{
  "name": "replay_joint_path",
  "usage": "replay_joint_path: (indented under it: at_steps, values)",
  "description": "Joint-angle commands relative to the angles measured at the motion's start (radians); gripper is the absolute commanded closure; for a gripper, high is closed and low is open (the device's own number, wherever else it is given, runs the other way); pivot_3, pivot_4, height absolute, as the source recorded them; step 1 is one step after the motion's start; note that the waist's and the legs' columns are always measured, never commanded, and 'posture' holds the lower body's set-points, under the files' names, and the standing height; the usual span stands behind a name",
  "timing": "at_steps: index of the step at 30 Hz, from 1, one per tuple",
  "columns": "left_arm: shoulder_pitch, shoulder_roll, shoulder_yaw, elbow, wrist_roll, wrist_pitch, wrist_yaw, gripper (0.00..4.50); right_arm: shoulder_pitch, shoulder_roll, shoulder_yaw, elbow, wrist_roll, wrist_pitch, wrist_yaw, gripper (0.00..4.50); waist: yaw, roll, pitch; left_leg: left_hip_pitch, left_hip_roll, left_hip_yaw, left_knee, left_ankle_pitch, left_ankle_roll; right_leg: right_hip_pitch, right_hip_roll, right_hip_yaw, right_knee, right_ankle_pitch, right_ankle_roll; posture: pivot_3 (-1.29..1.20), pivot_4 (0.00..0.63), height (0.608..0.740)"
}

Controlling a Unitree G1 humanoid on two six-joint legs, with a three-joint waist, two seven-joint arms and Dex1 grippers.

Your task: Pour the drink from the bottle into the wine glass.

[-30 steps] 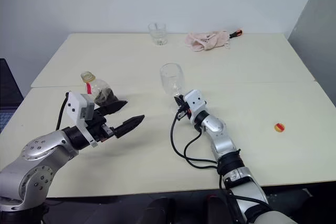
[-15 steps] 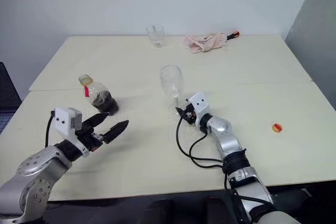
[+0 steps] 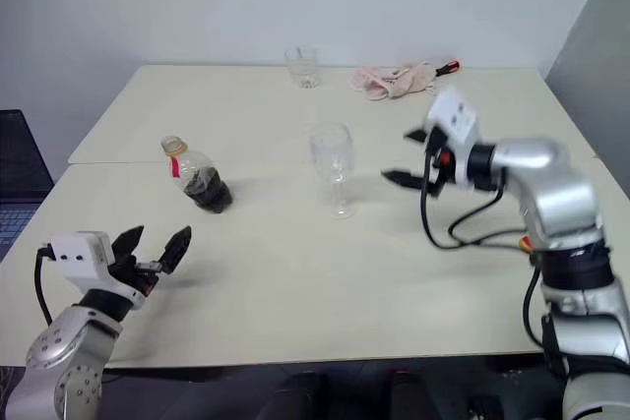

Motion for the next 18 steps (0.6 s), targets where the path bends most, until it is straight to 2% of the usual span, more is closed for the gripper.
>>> replay_joint_path:
  at_steps: [1, 5, 18]
  values:
    - [-0.037, 0.025, 0.006, 0.047, 0.015, -0.020, -0.002, 0.00, -0.070, 0.009, 0.031, -0.037, 0.047, 0.026, 0.048, 0.05, -0.003, -0.001, 0.000, 0.000, 0.000, 0.000, 0.000, 0.000, 0.000, 0.000, 0.000, 0.000, -0.001, 0.000, 0.000, 0.00, 0.150, 0.740]
    - [-0.081, 0.047, -0.022, 0.080, 0.038, -0.024, -0.021, 0.00, -0.122, 0.062, 0.034, -0.074, 0.127, 0.080, 0.063, 0.05, -0.004, -0.001, 0.000, 0.000, 0.000, 0.001, 0.000, -0.001, 0.001, 0.000, 0.000, 0.001, -0.001, 0.000, 0.000, 0.00, 0.150, 0.740]
    - [-0.252, 0.115, -0.081, 0.265, 0.084, -0.067, -0.097, 0.00, -0.156, 0.082, 0.095, -0.073, 0.109, 0.057, 0.058, 0.05, 0.001, -0.002, 0.000, -0.006, -0.001, 0.000, 0.001, -0.001, 0.001, -0.006, -0.001, 0.000, 0.000, 0.002, 0.002, 0.00, 0.150, 0.740]
